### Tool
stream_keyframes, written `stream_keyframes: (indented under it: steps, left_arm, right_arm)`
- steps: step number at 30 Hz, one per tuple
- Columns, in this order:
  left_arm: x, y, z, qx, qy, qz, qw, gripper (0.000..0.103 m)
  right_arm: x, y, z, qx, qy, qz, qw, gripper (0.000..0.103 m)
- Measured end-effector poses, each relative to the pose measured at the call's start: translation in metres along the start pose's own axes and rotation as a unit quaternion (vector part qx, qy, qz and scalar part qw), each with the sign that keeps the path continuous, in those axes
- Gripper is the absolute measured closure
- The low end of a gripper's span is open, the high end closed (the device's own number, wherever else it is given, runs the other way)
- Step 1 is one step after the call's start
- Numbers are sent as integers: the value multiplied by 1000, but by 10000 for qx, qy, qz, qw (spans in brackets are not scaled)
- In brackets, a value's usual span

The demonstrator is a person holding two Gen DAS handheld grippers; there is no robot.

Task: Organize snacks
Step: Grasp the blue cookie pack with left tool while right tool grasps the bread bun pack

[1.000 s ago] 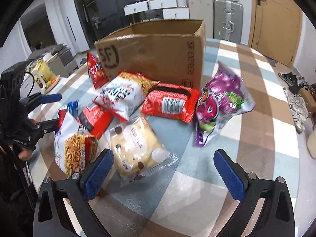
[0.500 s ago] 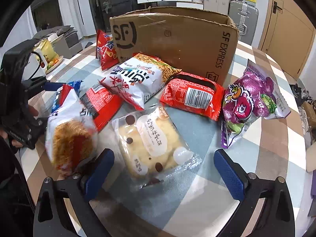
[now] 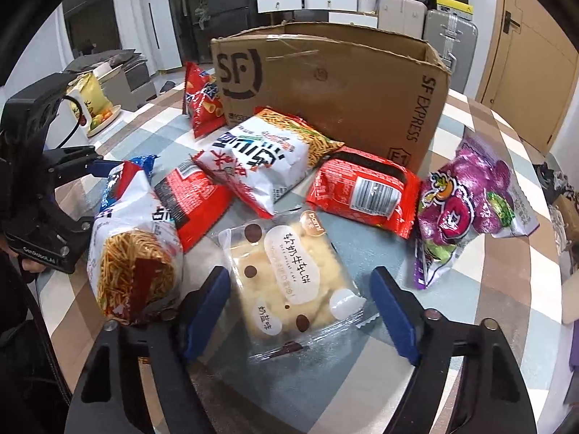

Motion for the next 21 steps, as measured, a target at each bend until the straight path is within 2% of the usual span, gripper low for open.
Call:
stream_keyframes:
  steps: [1,2,6,8,10,21]
  left_arm:
    - [-1,0,-1,-20,-7,41,10000,38]
    - [-2,0,-2,-37,-32,65,10000,48]
    - [1,0,-6,-99,-66,-30,9999,56]
    - [3,0,-8,-143,-137,-97,9998,57]
    - [5,0,-8,-169,-152,-155,9996,57]
    - [7,4,-18,-434,-190,-259,9985,58]
  right_arm:
    - [0,-1,-1,-2,26,-21,10000,26]
    - [0,-2,-2,-5,57,-31,10000,27]
    - [-3,-4,-5,-9,187,0,9998,33]
    - [-5,-5,-7,-16,230,25,9997,35]
    - [-8,-5,-9,-38,274,53,9996,44]
    - [-13,-5,-19,-144,398,114,9990,45]
Point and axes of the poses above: each gripper's, at about its wrist camera, not at the fingertips, and z roughly the way its jaws point, x to its left, y to its top, the point moved 4 cm from there along z, roughly the way its jaws point, and after that the axes turned 15 degrees about z, right-handed, at the moved point
